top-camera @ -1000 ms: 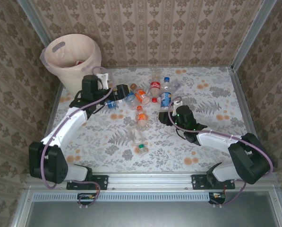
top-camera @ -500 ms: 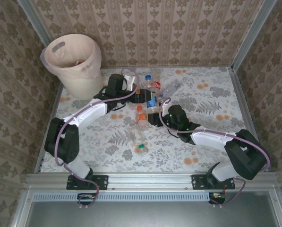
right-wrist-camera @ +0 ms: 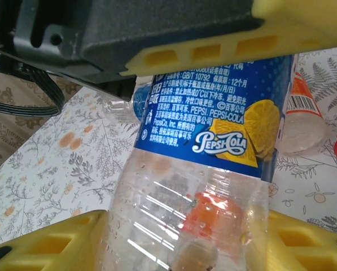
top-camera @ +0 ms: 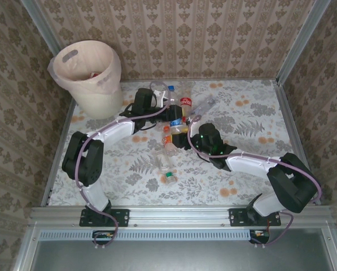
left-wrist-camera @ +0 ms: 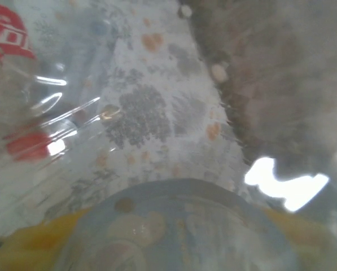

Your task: Put the plastic bottles in the bin

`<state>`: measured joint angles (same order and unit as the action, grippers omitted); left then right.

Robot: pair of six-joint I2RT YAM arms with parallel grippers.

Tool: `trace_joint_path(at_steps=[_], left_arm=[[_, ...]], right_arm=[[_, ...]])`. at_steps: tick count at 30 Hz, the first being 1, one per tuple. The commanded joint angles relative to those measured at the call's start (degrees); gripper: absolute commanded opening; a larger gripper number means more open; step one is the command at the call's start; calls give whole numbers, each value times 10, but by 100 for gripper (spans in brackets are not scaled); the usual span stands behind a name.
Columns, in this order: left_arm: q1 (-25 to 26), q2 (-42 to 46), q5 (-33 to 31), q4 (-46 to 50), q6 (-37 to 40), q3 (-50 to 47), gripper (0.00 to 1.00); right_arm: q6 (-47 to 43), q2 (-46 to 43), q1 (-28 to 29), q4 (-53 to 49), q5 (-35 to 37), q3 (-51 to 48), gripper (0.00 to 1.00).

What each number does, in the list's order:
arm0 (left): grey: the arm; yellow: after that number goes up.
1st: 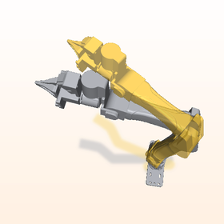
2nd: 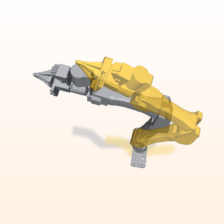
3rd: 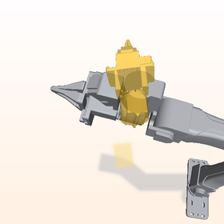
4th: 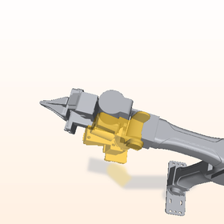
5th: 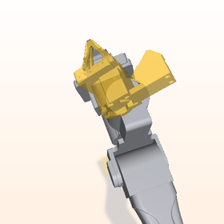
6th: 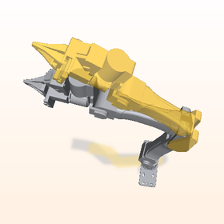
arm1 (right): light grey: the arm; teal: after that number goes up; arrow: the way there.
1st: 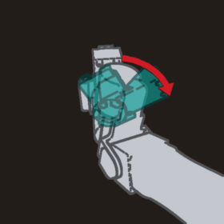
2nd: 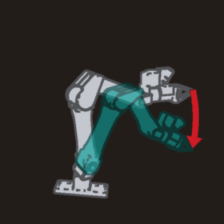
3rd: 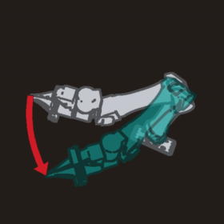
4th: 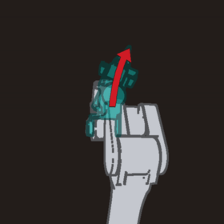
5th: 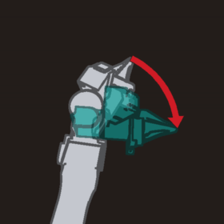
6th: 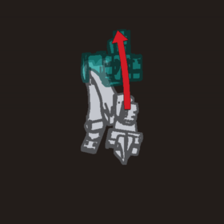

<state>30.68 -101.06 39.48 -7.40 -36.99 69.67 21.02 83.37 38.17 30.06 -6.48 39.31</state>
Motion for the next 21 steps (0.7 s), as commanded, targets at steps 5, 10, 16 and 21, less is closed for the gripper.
trace_joint_path(at_steps=[5, 10, 16, 21], left_arm=[[-6, 17, -17, -24, 4, 0, 59], [-18, 29, -50, -20, 1, -13, 59], [-29, 48, -81, 16, 25, -11, 58], [-36, 70, -119, 65, 56, -1, 58]], right_arm=[[-4, -3, 3, 6, -65, 12, 90], [-35, -33, 3, -33, -30, 7, 100], [-63, -105, 3, -75, 58, -10, 100], [-74, -135, 0, -88, 139, -21, 100]])
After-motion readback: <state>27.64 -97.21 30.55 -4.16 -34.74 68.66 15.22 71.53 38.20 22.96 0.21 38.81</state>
